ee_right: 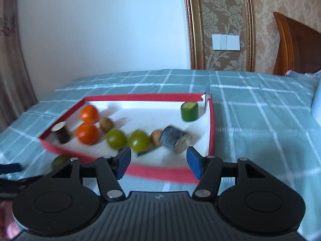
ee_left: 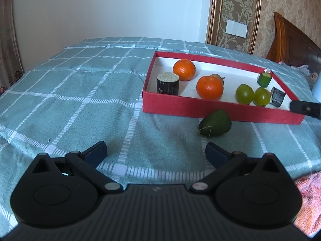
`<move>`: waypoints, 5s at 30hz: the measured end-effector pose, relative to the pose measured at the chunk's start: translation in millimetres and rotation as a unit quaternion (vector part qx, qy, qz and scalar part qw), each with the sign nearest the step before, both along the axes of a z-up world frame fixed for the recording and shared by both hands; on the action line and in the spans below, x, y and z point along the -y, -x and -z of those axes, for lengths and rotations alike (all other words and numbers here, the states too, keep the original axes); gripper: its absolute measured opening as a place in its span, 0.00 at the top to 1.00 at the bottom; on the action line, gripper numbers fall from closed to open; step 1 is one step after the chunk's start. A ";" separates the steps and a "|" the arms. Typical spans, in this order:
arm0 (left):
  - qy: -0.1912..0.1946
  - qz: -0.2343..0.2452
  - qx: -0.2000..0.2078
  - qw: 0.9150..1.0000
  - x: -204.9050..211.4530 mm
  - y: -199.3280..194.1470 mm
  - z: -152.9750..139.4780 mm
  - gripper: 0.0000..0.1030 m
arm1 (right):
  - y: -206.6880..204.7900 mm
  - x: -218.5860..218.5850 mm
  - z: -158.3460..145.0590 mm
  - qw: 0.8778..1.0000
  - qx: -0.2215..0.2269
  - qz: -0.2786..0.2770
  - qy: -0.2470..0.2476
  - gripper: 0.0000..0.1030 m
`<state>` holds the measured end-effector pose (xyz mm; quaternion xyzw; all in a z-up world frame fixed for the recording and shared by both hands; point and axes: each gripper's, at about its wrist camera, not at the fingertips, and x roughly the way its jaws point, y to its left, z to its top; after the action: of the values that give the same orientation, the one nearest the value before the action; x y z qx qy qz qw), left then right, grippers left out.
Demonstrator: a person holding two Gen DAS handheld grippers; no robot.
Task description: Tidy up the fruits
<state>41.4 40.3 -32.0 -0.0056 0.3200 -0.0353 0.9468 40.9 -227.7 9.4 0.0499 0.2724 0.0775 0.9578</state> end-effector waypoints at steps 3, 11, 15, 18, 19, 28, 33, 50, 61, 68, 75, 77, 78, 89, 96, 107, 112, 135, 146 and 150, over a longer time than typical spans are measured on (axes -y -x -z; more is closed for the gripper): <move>-0.011 0.009 0.011 1.000 5.5 3.6 -1.3 0.00 | 16.5 -4.0 3.4 1.000 0.015 -0.003 0.012 0.34; -0.043 0.048 0.037 0.997 30.9 1.9 -8.6 0.05 | 24.4 -5.6 6.9 1.000 0.018 -0.015 0.003 0.34; -0.044 0.064 0.023 0.997 38.7 -7.7 -8.4 0.24 | 26.2 -5.9 6.5 1.000 0.022 -0.015 0.004 0.34; -0.041 0.074 0.013 0.996 40.7 -12.9 -6.2 0.34 | 26.8 -6.5 6.3 1.000 0.023 -0.015 0.004 0.33; -0.037 0.080 0.015 0.996 41.1 -13.3 -6.4 0.35 | 26.3 -6.6 6.6 1.000 0.021 -0.016 0.005 0.31; -0.018 0.117 0.007 0.993 48.0 -20.9 -6.3 0.59 | 26.5 -9.7 8.3 1.000 0.016 -0.022 0.009 0.30; -0.028 0.121 0.016 0.992 53.0 -17.1 -5.5 0.66 | 26.8 -11.0 8.5 1.000 0.017 -0.021 0.012 0.30; -0.009 0.138 0.057 0.989 66.4 -23.8 -44.8 0.67 | 25.8 -14.6 12.4 1.000 0.009 -0.022 0.017 0.30; -0.010 0.135 0.058 0.989 96.7 -71.4 -42.1 0.69 | 28.7 -21.5 14.4 0.999 0.005 -0.032 0.031 0.30; -0.009 0.131 0.050 0.990 105.6 -93.4 -37.3 0.69 | 30.6 -27.1 14.5 0.998 0.012 -0.041 0.049 0.30; -0.001 0.123 0.054 0.991 102.2 -94.8 -35.3 0.56 | 28.8 -29.0 17.1 0.997 0.005 -0.046 0.055 0.30; -0.006 0.120 0.058 0.991 102.1 -93.7 -35.7 0.51 | 28.6 -28.7 17.6 0.997 0.006 -0.044 0.056 0.30; -0.006 0.118 0.060 0.991 101.4 -92.6 -36.2 0.46 | 28.1 -29.0 18.1 0.997 0.005 -0.043 0.056 0.30; -0.004 0.103 0.067 0.992 90.4 -73.9 -41.8 0.37 | 26.7 -28.6 20.7 0.997 0.002 -0.032 0.063 0.29; -0.032 0.066 0.098 0.992 79.2 -30.6 -49.5 0.15 | 27.2 -27.6 20.9 0.998 0.007 -0.020 0.066 0.24; -0.018 0.024 0.093 0.995 58.1 13.5 -47.7 0.00 | 25.4 -25.4 22.9 0.998 0.000 -0.003 0.057 0.24; -0.031 0.005 0.099 0.995 51.4 26.5 -48.8 0.00 | 30.5 -22.3 18.2 1.000 -0.004 0.018 0.021 0.24; -0.045 0.006 0.099 0.994 61.3 47.5 -50.0 0.00 | 31.1 -34.0 10.4 0.998 0.011 0.058 0.009 0.22; -0.050 0.005 0.093 0.994 67.5 40.6 -47.7 0.00 | 26.7 -31.5 14.8 0.998 0.001 0.058 -0.004 0.21; -0.056 0.008 0.094 0.994 69.3 40.7 -46.0 0.00 | 25.1 -33.6 16.1 0.998 -0.002 0.062 0.002 0.21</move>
<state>0.7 -29.0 14.0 0.0537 0.2312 -0.0256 0.9711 15.8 -194.1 -6.6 0.0646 0.2710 0.0172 0.9603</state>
